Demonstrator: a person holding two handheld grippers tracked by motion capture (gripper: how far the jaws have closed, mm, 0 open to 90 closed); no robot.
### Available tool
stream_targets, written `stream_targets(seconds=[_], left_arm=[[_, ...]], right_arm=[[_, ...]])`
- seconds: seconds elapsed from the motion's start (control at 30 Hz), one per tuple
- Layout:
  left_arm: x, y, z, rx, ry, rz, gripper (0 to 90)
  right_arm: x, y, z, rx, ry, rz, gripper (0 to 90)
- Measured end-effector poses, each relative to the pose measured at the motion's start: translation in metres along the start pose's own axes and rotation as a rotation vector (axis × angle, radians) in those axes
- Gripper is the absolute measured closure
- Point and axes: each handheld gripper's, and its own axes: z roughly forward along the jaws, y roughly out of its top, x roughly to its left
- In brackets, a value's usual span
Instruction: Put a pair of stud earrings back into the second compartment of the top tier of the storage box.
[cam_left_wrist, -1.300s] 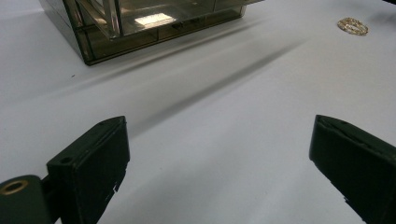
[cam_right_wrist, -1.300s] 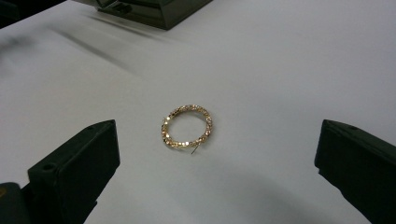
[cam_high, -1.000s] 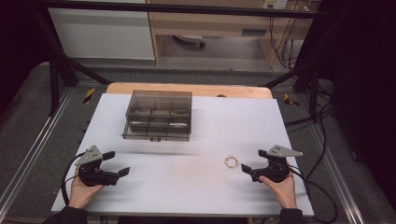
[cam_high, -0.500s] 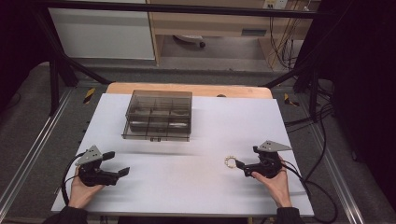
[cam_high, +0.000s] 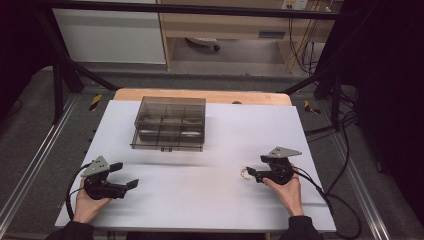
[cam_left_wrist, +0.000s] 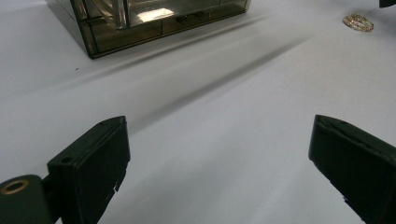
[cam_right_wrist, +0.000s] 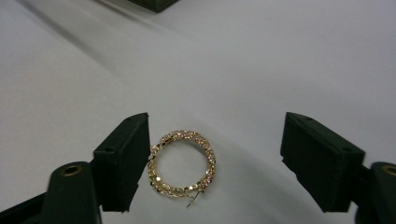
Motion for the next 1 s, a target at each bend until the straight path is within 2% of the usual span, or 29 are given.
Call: stream_targets(seconds=[0.17,0.3,0.4,0.7,1.0], left_arm=[[0.0,0.0,-0.001,-0.002,0.001,-0.003,5.2],[0.001,-0.001,-0.001,-0.003,0.0,-0.003,5.3],[0.001,-0.001,0.0,-0.001,0.0,-0.003,5.3],[0.0,-0.001,0.0,0.0,0.001,-0.003,5.4],[0.0,-0.001,-0.001,-0.001,0.003,-0.002,5.4]], right_arm=[[0.001,-0.003,0.009,0.038,0.013,-0.006,41.7],[0.0,-0.004,0.01,0.041,0.024,-0.002,55.9],[0.0,-0.005,0.011,0.051,0.022,-0.001,63.0],[-0.003,-0.007,0.014,0.077,0.031,0.019,75.8],[-0.003,-0.008,0.016,0.075,0.029,0.026,85.1]])
